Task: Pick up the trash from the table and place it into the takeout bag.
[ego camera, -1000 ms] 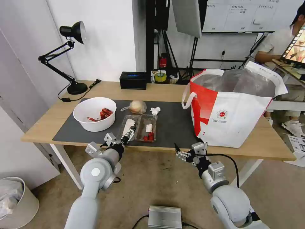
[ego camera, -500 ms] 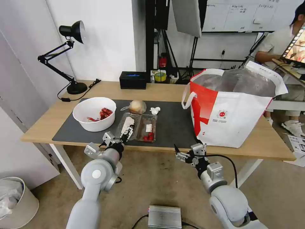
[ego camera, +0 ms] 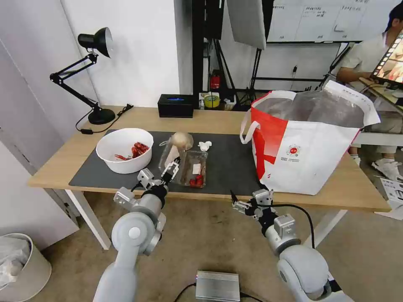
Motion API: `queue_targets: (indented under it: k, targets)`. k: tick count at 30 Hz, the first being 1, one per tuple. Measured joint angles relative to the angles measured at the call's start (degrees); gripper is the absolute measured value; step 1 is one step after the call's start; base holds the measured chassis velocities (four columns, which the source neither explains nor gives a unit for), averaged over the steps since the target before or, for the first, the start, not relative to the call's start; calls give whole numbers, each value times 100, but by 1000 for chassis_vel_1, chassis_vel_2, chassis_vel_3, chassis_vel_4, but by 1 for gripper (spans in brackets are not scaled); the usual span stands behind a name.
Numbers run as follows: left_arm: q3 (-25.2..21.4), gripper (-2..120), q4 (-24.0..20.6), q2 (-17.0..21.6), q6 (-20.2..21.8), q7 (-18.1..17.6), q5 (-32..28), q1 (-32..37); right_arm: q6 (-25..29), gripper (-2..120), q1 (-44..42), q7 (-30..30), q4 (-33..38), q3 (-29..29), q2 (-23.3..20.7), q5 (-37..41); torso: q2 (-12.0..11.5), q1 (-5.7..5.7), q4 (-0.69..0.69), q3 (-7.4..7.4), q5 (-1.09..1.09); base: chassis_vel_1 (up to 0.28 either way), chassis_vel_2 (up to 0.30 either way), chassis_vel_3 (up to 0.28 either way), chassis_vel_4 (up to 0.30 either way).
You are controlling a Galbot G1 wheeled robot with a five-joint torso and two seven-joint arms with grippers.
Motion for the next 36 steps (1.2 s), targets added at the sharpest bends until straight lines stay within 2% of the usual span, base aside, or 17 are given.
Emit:
queue_targets:
  k: [3, 6, 8, 15, 18, 19, 22, 23, 25, 27, 29, 30, 32, 33, 34, 36]
  targets:
    - [72, 100, 40, 10, -8, 135, 95, -48, 0, 100, -1, 0, 24, -1, -11, 0, 0, 0, 0, 0, 0, 0, 0, 0, 0]
    - [331, 100, 250, 132, -9, 248, 275, -219, -1, 100, -15, -1, 81, 24, -43, 0, 0, 0, 0, 0, 0, 0, 0, 0, 0]
    - [384, 100, 284, 158, -8, 254, 290, -251, -1, 100, -22, 0, 93, 37, -46, 0, 0, 0, 0, 0, 0, 0, 0, 0, 0]
    - [989, 100, 593, 376, 1, 274, 452, -642, -2, 100, -155, 0, 196, 189, -61, 7, 0, -1, -1, 0, 0, 0, 0, 0, 0]
    - [1232, 100, 739, 707, 3, 274, 638, -932, -2, 100, -252, -1, 296, 311, -82, 15, 0, 0, 0, 0, 0, 0, 0, 0, 0]
    - [1232, 100, 739, 707, 3, 274, 638, -932, -2, 100, -252, -1, 296, 311, -82, 15, 0, 0, 0, 0, 0, 0, 0, 0, 0]
    - [1321, 100, 807, 1042, -71, 442, 1275, -1033, 10, 100, -320, 0, 322, 401, -95, 19, 0, 0, 0, 0, 0, 0, 0, 0, 0]
    - [1321, 100, 807, 1042, -71, 442, 1275, -1033, 10, 100, -320, 0, 322, 401, -95, 19, 0, 0, 0, 0, 0, 0, 0, 0, 0]
    - [1348, 100, 847, 1338, -203, 717, 1942, -1098, 21, 100, -334, 1, 322, 424, -93, 20, 0, 0, 1, 0, -1, 0, 0, 0, 0]
    - [1356, 100, 864, 1399, -234, 791, 2082, -1114, 22, 100, -331, 1, 322, 423, -91, 20, 0, 0, 1, 0, 0, 0, 0, 0, 0]
    - [1446, 97, 1056, 1684, -429, 1294, 2909, -1225, 22, 100, -293, 2, 310, 393, -79, 19, 0, 0, 1, 0, -1, 0, 0, 0, 0]
    - [1446, 97, 1056, 1684, -429, 1294, 2909, -1225, 22, 100, -293, 2, 310, 393, -79, 19, 0, 0, 1, 0, -1, 0, 0, 0, 0]
    - [1531, 88, 1290, 1886, -647, 1780, 3622, -1305, 22, 100, -268, 3, 295, 362, -75, 19, 0, 0, 0, 0, -1, 0, 0, 0, 0]
    - [1531, 88, 1290, 1886, -647, 1780, 3622, -1305, 22, 100, -268, 3, 295, 362, -75, 19, 0, 0, 0, 0, -1, 0, 0, 0, 0]
    - [1609, 82, 1470, 2044, -811, 2105, 4018, -1362, 22, 100, -254, 3, 285, 338, -76, 19, 0, 0, 1, 0, -2, 0, 0, 0, 0]
    - [1764, 71, 1764, 2316, -1092, 2635, 4402, -1471, 21, 100, -215, 9, 259, 303, -88, 64, 0, 0, 1, 0, -1, 0, 0, 0, 0]
